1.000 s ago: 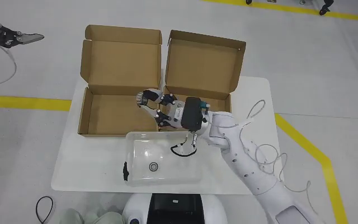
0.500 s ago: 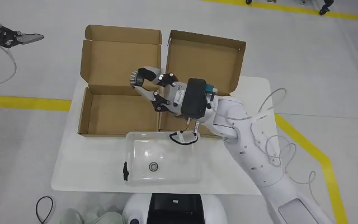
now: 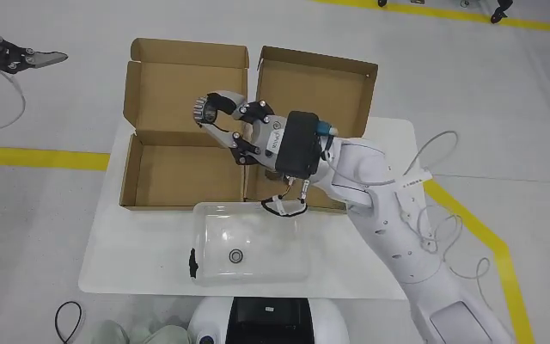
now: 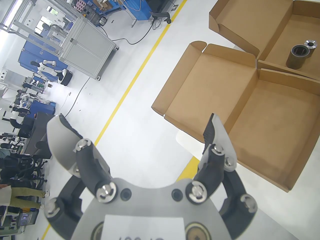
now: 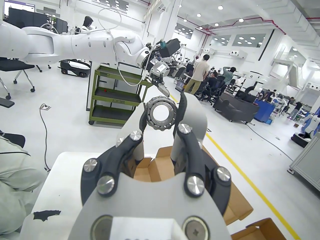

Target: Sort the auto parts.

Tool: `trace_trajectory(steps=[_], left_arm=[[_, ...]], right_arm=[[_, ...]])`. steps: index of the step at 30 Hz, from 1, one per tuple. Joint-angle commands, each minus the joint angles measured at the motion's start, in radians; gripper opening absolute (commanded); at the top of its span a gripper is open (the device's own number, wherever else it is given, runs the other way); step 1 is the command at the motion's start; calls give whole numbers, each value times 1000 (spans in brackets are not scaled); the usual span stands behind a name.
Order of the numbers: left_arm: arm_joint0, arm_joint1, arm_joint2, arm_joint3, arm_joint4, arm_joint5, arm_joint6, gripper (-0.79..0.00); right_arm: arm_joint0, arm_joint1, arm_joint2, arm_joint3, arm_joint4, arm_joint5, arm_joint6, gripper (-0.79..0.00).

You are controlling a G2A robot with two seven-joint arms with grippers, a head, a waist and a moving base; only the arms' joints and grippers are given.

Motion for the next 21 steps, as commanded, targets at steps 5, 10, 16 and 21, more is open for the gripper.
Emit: trace_trajectory(steps=[5, 10, 16, 21], left_arm=[[0, 0, 0, 0, 0, 0, 0, 0], [0, 0, 0, 0, 0, 0, 0, 0], [0, 0, 0, 0, 0, 0, 0, 0], [0, 0, 0, 0, 0, 0, 0, 0]], right_arm=[[-1, 4, 10, -32, -23, -16, 46, -785], [-18, 3, -21, -30, -37, 1, 112, -785], [-35, -2, -73, 63, -47, -13, 121, -785], [-48, -8, -107, 164, -56, -23, 81, -785]])
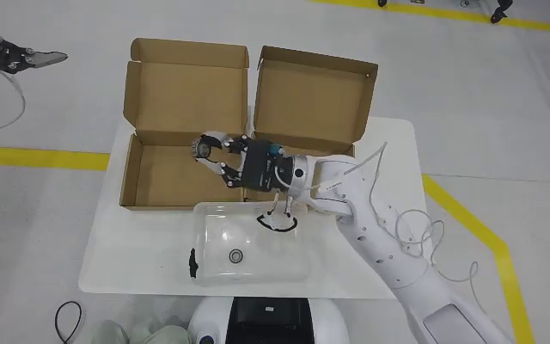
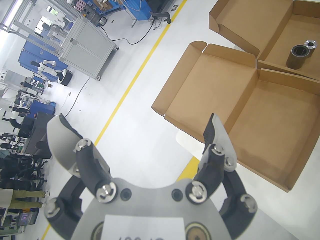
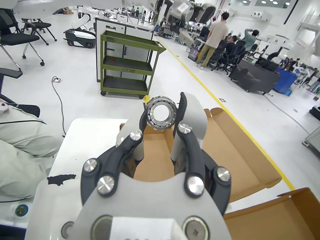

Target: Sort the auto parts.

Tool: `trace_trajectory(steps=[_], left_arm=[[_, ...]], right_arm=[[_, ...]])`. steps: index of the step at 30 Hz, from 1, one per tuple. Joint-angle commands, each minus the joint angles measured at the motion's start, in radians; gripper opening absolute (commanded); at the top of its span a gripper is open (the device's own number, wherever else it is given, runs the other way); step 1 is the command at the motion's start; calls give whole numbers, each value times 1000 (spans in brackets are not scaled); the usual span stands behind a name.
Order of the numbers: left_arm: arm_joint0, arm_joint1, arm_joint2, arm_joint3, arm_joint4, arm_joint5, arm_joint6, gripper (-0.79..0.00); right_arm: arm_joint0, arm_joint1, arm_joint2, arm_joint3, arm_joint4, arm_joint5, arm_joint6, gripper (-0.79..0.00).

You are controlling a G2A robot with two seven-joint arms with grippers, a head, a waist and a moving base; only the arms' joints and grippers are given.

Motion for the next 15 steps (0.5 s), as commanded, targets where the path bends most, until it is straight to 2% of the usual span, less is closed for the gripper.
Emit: trace_trajectory(steps=[1, 4, 11, 15], left_arm=[[0, 0, 0, 0, 0, 0, 0, 0], [0, 0, 0, 0, 0, 0, 0, 0], [0, 0, 0, 0, 0, 0, 0, 0], [0, 0, 0, 0, 0, 0, 0, 0]], right_arm=[[-8, -3, -18, 42, -13, 4, -12, -785], [-18, -9, -47, 92, -39, 41, 6, -785], [25, -47, -154, 168, -65, 162, 219, -785], [72, -79, -209, 246, -40, 203, 293, -785]])
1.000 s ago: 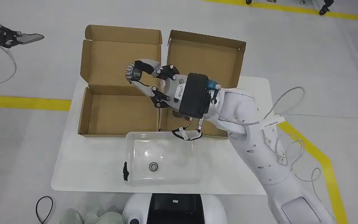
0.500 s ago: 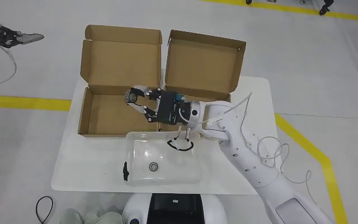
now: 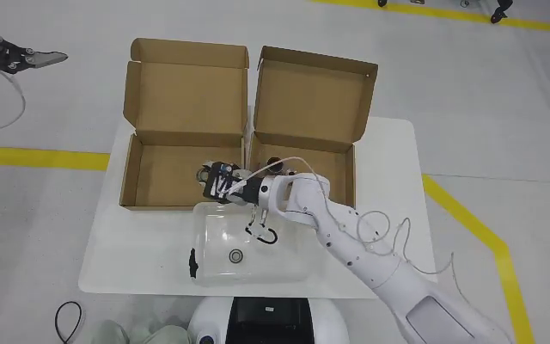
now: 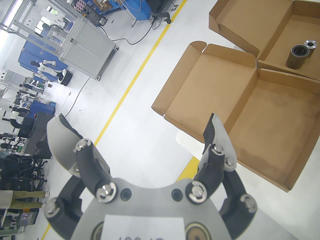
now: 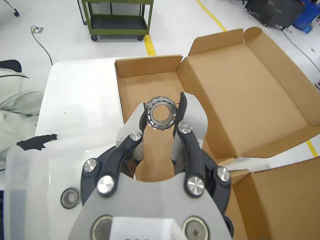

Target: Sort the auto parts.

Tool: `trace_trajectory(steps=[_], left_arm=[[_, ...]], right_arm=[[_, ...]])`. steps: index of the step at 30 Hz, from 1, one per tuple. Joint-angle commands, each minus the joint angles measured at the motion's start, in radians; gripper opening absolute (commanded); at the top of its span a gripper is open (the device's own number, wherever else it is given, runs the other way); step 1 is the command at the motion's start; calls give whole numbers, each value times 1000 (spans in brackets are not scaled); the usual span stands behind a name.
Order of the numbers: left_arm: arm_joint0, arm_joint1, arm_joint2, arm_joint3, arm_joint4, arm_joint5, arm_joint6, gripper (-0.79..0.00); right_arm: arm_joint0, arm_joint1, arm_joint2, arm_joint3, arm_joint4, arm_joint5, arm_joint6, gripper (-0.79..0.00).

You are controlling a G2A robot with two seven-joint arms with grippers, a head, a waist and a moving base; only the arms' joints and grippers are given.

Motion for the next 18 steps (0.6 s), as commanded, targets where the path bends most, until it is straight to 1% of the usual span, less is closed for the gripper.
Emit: trace_trajectory(steps=[1, 5, 10, 18], left_arm=[[0, 0, 0, 0, 0, 0, 0, 0], [0, 0, 0, 0, 0, 0, 0, 0], [0, 0, 0, 0, 0, 0, 0, 0], [0, 0, 0, 0, 0, 0, 0, 0]], right_arm=[[25, -17, -27, 48, 13, 17, 28, -785], [76, -57, -75, 158, 53, 38, 55, -785], [134, -112, -127, 296, 103, 48, 58, -785], [214, -201, -195, 474, 159, 23, 61, -785]])
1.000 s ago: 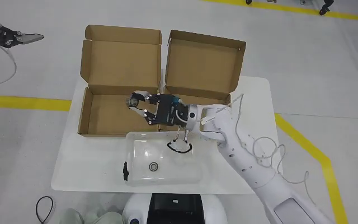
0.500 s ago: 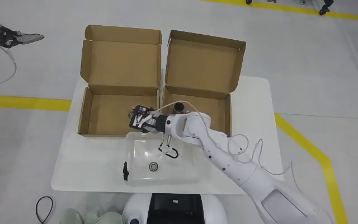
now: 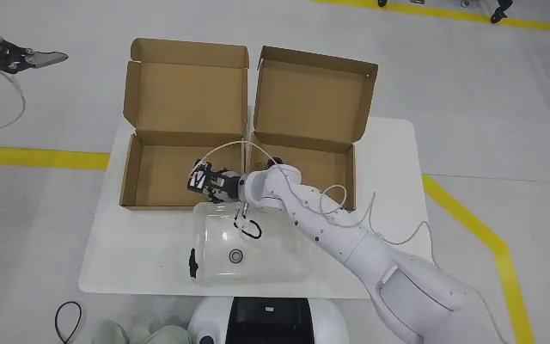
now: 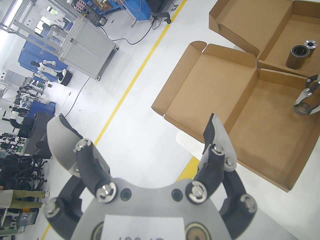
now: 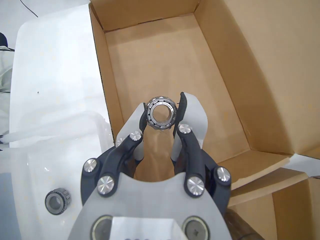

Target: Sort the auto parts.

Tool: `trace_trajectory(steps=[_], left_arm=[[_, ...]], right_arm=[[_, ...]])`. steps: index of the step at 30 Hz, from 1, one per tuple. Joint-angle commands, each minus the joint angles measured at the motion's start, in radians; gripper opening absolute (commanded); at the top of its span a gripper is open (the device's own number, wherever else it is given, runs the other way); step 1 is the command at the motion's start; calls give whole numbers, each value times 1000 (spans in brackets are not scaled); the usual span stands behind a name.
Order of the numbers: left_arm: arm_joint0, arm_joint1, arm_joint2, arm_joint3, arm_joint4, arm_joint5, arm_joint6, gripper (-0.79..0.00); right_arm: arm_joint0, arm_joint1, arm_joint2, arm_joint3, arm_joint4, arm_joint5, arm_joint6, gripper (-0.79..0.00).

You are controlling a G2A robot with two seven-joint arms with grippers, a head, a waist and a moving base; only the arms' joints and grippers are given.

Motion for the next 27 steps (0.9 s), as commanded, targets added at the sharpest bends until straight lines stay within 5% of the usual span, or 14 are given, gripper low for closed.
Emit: trace_trajectory(steps=[1, 13, 24, 27], left_arm=[[0, 0, 0, 0, 0, 0, 0, 0], [0, 0, 0, 0, 0, 0, 0, 0], [0, 0, 0, 0, 0, 0, 0, 0], [0, 0, 0, 0, 0, 0, 0, 0]], right_arm=[[19, -23, -16, 44, 10, -6, 6, -785], [98, -141, -63, 283, 34, 4, 0, -767], [126, -201, -65, 411, 18, 16, -69, -520], [134, -210, -63, 426, 11, 14, -78, -514]])
